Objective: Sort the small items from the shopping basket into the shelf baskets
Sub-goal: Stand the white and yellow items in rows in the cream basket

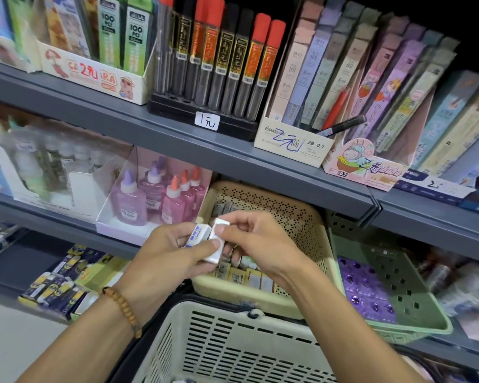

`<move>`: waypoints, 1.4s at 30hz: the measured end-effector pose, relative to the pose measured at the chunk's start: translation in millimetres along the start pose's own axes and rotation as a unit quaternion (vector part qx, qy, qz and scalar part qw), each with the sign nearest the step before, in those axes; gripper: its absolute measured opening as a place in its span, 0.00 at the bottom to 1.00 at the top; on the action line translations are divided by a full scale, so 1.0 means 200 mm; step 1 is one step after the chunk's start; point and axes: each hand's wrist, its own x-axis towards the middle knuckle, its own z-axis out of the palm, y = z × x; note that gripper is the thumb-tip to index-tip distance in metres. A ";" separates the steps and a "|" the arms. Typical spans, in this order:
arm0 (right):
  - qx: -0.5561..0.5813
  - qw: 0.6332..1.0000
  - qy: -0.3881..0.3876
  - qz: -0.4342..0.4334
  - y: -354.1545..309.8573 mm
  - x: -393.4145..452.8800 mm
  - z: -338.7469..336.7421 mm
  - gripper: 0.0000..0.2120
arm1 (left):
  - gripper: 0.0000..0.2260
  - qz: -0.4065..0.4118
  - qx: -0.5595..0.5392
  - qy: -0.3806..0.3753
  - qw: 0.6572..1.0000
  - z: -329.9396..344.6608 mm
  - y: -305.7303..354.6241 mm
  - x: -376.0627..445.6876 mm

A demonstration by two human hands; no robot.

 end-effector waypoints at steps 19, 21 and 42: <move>-0.137 0.969 0.158 0.135 0.22 0.29 -0.47 0.03 | 0.11 0.267 0.581 -0.053 0.767 -0.03 -0.07 -0.05; -0.164 0.965 0.150 0.141 0.25 0.38 -0.48 0.03 | 0.12 0.274 0.603 -0.067 0.746 -0.05 -0.08 -0.03; -0.286 0.944 0.163 0.040 0.25 0.26 -0.33 0.11 | 0.11 0.293 0.608 -0.052 0.736 -0.06 -0.12 -0.02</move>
